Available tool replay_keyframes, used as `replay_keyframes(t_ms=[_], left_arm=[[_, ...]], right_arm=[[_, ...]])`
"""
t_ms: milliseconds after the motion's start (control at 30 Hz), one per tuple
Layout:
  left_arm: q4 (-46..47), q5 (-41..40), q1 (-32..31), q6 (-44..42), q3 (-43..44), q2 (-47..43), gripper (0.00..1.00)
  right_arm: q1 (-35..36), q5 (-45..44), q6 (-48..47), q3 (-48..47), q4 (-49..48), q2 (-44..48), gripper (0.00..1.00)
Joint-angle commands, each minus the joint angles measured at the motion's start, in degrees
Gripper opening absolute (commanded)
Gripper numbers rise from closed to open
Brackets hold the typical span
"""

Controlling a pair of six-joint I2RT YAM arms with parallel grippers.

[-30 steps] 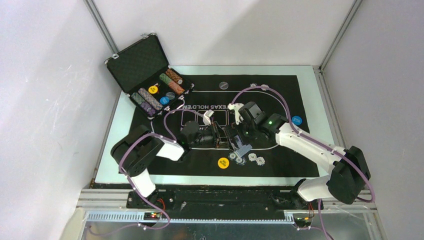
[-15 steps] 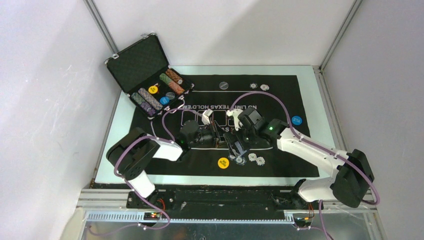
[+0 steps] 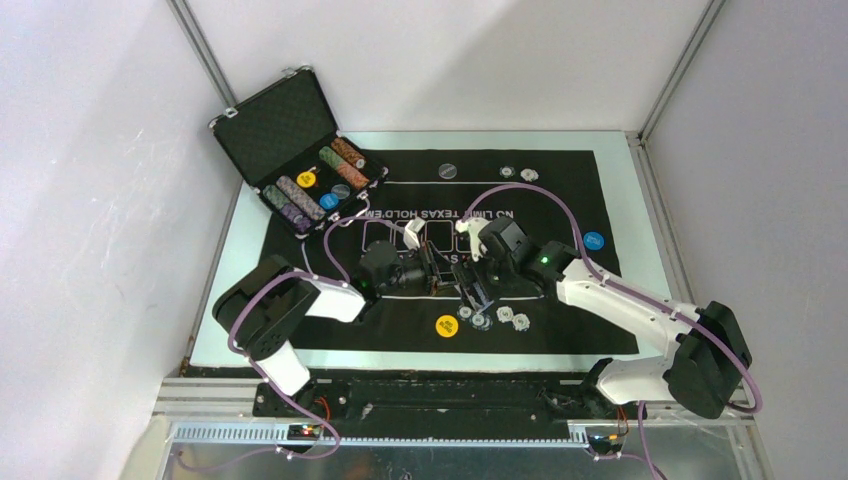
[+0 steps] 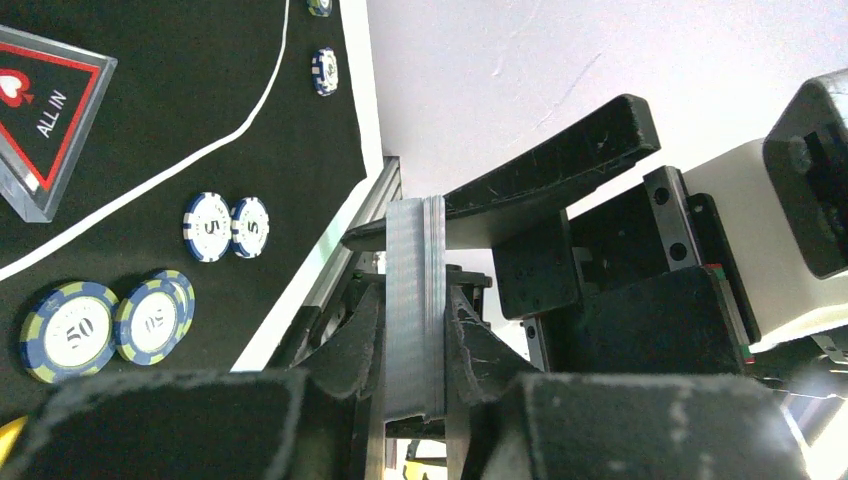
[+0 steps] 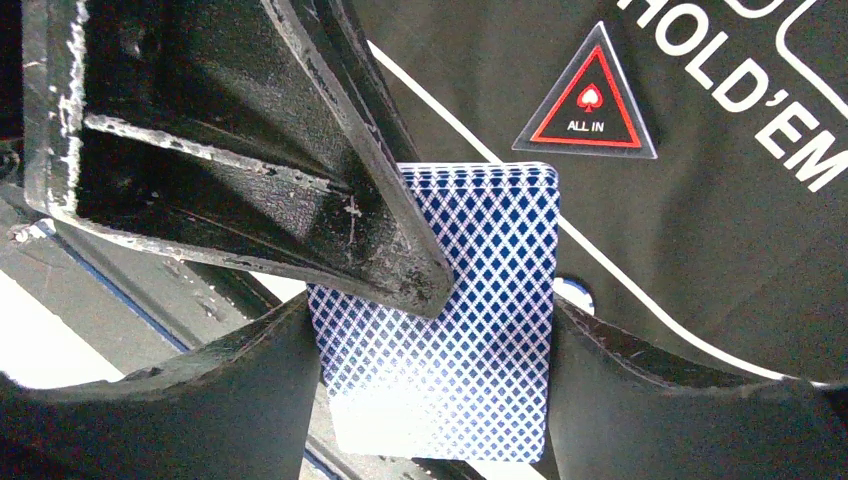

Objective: Distribute texas hold em gaming equipment

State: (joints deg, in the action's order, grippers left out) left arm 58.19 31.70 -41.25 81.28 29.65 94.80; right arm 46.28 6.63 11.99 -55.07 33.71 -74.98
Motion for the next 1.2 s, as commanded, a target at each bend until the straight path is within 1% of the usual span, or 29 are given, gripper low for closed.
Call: replay_keyframes(t_ms=[0,100,200,300,467,700,767,833,900,967,1033,1100,1133,1167], left_arm=[[4.3,0.2,-0.3,1.0,-0.5,-2.1,0.0],[4.4,0.3,-0.4,1.1,-0.4,-1.9,0.0],[5.1,0.3,-0.3,1.5,-0.3,-1.9,0.0],[5.3,0.5,-0.4,1.7,-0.3,-2.0,0.0],[5.7,0.6,-0.4,2.0,-0.6,-2.3,0.0],[6.3,0.6,-0.3,2.3,-0.9,-2.5,0.0],[6.4,0.6,-0.3,2.4,-1.0,-2.5,0.0],[6.4,0.6,-0.3,2.3,-1.0,-2.4,0.0],[6.0,0.6,-0.2,2.2,-0.9,-2.3,0.0],[5.6,0.4,-0.3,2.1,-0.9,-2.3,0.0],[4.8,0.3,-0.3,1.6,-0.8,-2.2,0.0],[3.7,0.3,-0.3,1.2,-0.7,-2.2,0.0],[3.2,0.2,-0.3,1.0,-0.7,-2.2,0.0],[2.9,0.2,-0.3,0.9,-0.6,-2.2,0.0]], right_arm=[[0.2,-0.9,0.1,-0.1,-2.9,0.9,0.72],[0.1,-0.7,0.2,0.1,-2.6,1.5,0.64],[0.2,-0.1,-0.1,0.5,-2.5,1.7,0.63],[0.1,-0.4,-0.2,0.8,-2.4,1.3,0.69],[0.1,-0.8,-0.2,1.4,-2.7,1.1,0.69],[-0.1,-0.6,0.0,2.1,-3.2,0.8,0.73],[-0.2,-0.6,0.0,2.2,-3.4,0.8,0.76],[-0.2,-1.0,0.2,2.2,-3.4,0.8,0.75],[-0.2,-1.2,0.3,2.2,-3.6,1.1,0.69],[-0.3,-1.0,0.4,2.3,-4.0,1.6,0.67],[-0.3,-1.0,0.4,2.4,-4.3,2.2,0.62],[-0.3,-1.1,0.5,2.4,-4.4,2.7,0.48],[-0.3,-1.0,0.4,2.4,-4.5,2.8,0.45],[-0.3,-0.9,0.3,2.4,-4.4,3.2,0.38]])
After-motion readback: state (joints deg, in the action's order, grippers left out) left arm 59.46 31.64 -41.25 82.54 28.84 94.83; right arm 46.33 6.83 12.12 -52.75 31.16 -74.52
